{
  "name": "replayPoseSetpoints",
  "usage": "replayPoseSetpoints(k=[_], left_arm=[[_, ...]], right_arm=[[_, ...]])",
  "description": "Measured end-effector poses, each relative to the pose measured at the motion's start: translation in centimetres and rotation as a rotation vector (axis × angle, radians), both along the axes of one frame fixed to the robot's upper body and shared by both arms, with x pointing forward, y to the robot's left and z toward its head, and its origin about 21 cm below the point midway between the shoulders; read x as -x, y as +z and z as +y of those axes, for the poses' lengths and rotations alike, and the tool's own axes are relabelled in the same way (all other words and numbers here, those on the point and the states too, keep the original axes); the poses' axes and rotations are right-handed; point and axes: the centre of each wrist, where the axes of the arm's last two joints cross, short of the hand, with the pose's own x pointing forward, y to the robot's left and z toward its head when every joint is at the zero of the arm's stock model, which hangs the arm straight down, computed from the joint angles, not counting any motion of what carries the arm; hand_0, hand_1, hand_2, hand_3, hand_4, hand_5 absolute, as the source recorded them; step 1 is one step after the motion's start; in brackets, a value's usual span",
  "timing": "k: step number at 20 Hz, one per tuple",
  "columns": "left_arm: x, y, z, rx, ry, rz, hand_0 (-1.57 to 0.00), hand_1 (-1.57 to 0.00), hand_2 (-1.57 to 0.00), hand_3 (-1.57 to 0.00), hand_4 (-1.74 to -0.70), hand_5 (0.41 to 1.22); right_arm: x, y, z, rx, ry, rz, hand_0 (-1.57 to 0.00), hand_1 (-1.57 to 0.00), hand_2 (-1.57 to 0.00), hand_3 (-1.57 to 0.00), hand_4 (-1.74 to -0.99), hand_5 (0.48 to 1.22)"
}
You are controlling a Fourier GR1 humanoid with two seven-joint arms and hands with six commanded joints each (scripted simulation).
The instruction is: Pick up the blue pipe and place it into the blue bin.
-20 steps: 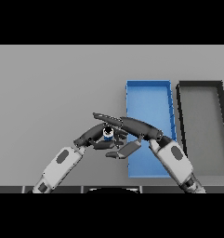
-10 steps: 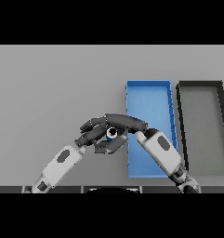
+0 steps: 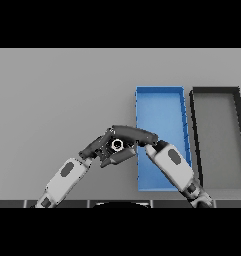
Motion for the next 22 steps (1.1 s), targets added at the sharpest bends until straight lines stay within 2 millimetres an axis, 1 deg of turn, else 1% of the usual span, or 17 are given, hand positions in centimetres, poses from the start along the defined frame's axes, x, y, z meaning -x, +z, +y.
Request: replayPoseSetpoints(k=[2, 3, 4, 5, 6, 7, 8, 9, 10, 12, 14, 15, 16, 17, 18, 20, 22], left_arm=[[-0.2, 0.1, -0.1, -0.001, -0.004, -0.031, -1.51, -1.42, -1.51, -0.51, -1.73, 1.218], [-0.3, 0.1, -0.1, -0.013, -0.004, -0.03, -1.5, -1.36, -1.52, -0.51, -1.73, 1.219], [-0.4, 0.1, -0.2, -0.027, -0.005, -0.036, -1.43, -1.22, -1.35, -0.53, -1.64, 1.219], [-0.2, 0.1, -0.1, -0.039, -0.016, -0.042, -1.41, -1.19, -1.24, -0.52, -1.54, 1.219], [-0.1, 0.2, 0.1, -0.053, -0.03, -0.052, -1.22, -1.0, -1.02, -0.42, -1.44, 1.22], [-0.3, 0.2, 0.7, -0.064, -0.045, -0.056, -0.98, -0.8, -0.82, -0.33, -1.34, 1.22], [-0.5, 0.1, 0.5, -0.069, -0.061, -0.056, -0.78, -0.64, -0.65, -0.27, -1.25, 1.22], [-0.8, 0.3, 0.4, -0.089, -0.081, -0.056, -0.63, -0.51, -0.52, -0.21, -1.18, 1.213], [-0.9, 0.6, 0.5, -0.095, -0.086, -0.06, -0.5, -0.41, -0.42, -0.17, -1.11, 1.184], [-1.0, 0.5, 0.8, -0.126, -0.08, -0.067, -0.32, -0.26, -0.27, -0.11, -0.99, 1.042], [-0.8, 0.2, 1.1, -0.149, -0.062, -0.095, -0.2, -0.17, -0.17, -0.07, -0.91, 0.901], [-0.8, 0.0, 1.1, -0.147, -0.051, -0.091, -0.16, -0.13, -0.14, -0.05, -0.88, 0.842], [-1.0, 0.0, 0.9, -0.172, -0.032, -0.068, -0.13, -0.11, -0.11, -0.04, -0.85, 0.794], [-1.1, -0.1, 1.1, -0.194, -0.023, -0.062, -0.1, -0.09, -0.09, -0.03, -0.84, 0.754], [-1.1, -0.1, 0.9, -0.194, -0.019, -0.071, -0.08, -0.07, -0.07, -0.03, -0.83, 0.719], [-1.2, -0.2, 0.9, -0.181, -0.021, -0.059, -0.05, -0.04, -0.04, -0.02, -0.83, 0.659], [-1.1, -0.3, 1.1, -0.175, -0.006, -0.029, -0.03, -0.03, -0.03, -0.01, -0.85, 0.623]], right_arm=[[0.2, 0.2, 0.3, 0.007, 0.0, -0.011, -1.51, -1.51, -1.51, -1.49, -1.471, 1.135], [0.2, 0.0, 0.3, 0.008, -0.001, -0.001, -1.52, -1.52, -1.52, -1.51, -1.473, 1.152], [0.0, 0.0, 0.3, 0.014, 0.001, 0.014, -1.53, -1.53, -1.53, -1.52, -1.474, 1.166], [0.0, -0.2, 0.2, -0.005, 0.018, 0.024, -1.54, -1.54, -1.54, -1.53, -1.477, 1.177], [0.2, -0.2, 0.1, -0.021, 0.022, 0.034, -1.55, -1.55, -1.55, -1.54, -1.478, 1.186], [0.2, 0.1, 0.2, -0.006, 0.019, 0.024, -1.55, -1.55, -1.55, -1.54, -1.48, 1.193], [0.3, 0.1, 0.0, 0.003, 0.016, 0.022, -1.56, -1.56, -1.56, -1.55, -1.481, 1.198], [0.5, 0.1, 0.0, -0.005, 0.02, 0.024, -1.56, -1.56, -1.56, -1.55, -1.481, 1.203], [0.7, 0.4, 0.3, -0.006, 0.017, 0.034, -1.56, -1.56, -1.56, -1.56, -1.482, 1.206], [0.6, 0.5, 0.6, 0.006, 0.001, 0.042, -1.56, -1.56, -1.56, -1.56, -1.483, 1.212], [0.7, -0.1, 0.8, -0.015, 0.009, 0.052, -1.57, -1.57, -1.57, -1.57, -1.484, 1.215], [0.8, -0.2, 0.8, -0.016, 0.007, 0.053, -1.57, -1.57, -1.57, -1.57, -1.484, 1.216], [0.7, 0.1, 0.7, -0.019, 0.001, 0.054, -1.57, -1.57, -1.57, -1.57, -1.484, 1.217], [0.8, 0.3, 0.7, -0.041, 0.01, 0.051, -1.57, -1.57, -1.57, -1.57, -1.485, 1.218], [0.9, 0.3, 0.5, -0.06, 0.015, 0.04, -1.57, -1.57, -1.57, -1.57, -1.485, 1.219], [1.0, 0.1, 0.4, -0.057, 0.004, 0.031, -1.57, -1.57, -1.57, -1.57, -1.485, 1.219], [1.0, 0.1, 0.5, -0.073, 0.0, 0.029, -1.57, -1.57, -1.57, -1.57, -1.488, 1.22]])
